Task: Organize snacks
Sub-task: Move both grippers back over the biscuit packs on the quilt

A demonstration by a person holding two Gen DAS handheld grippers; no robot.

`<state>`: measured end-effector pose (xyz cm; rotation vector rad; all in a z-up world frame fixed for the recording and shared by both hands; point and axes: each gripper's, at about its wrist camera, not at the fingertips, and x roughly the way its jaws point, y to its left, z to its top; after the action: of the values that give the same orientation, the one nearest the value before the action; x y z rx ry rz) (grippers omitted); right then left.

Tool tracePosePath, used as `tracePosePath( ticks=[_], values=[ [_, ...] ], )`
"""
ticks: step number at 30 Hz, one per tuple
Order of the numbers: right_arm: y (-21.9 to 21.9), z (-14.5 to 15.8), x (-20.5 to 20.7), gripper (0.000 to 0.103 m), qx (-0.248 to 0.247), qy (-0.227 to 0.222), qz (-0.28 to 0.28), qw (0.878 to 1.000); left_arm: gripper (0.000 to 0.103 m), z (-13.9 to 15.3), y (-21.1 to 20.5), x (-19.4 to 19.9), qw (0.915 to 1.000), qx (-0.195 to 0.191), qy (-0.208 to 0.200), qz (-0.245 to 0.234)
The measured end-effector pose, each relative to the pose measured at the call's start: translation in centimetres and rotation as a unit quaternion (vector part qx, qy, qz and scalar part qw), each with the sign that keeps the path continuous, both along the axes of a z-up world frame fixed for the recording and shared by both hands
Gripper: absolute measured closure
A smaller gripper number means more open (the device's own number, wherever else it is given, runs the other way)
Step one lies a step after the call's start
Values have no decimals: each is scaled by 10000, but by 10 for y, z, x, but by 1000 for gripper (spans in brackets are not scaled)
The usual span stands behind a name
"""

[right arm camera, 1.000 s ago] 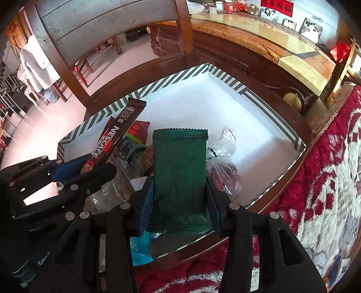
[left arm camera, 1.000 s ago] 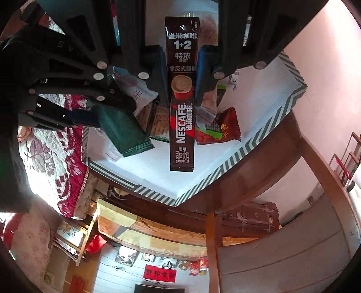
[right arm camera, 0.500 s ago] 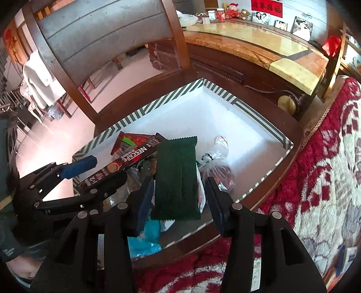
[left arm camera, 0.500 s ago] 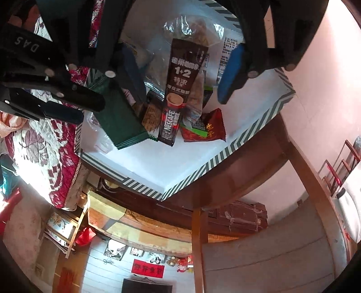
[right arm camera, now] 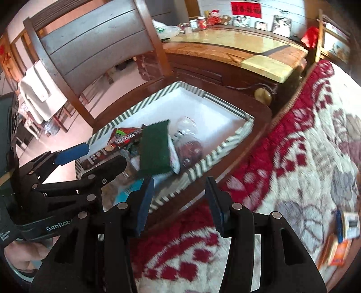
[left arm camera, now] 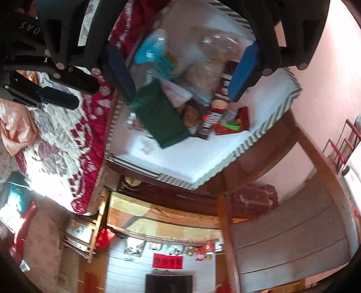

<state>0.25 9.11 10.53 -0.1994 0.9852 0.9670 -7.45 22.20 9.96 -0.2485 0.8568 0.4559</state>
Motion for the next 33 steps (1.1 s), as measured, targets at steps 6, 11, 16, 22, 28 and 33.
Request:
tracePosePath(
  ticks=[6,11,16,22,28,33],
  values=[
    [-45,-5,1,55,-19,5,-408,9992,16,-2,-37,14,9991,26,64,-407],
    [-82,-11,7,55,-33,96,-726,9973,16,-4,-69,28,9972,19,98,-740],
    [-115,-18,12,55,-144,168,-999,9948,16,-10,-99,43,9938,-67,197,-1094],
    [-163,-30,22,55,-241,294,-1435,9889,16,-17,-136,61,9875,-142,323,-1534],
    [-213,-42,36,55,-318,446,-1938,9795,16,-23,-168,78,9792,-202,403,-1977],
    [-247,-48,46,55,-327,509,-2327,9707,16,-29,-189,95,9713,-258,486,-2313]
  ],
)
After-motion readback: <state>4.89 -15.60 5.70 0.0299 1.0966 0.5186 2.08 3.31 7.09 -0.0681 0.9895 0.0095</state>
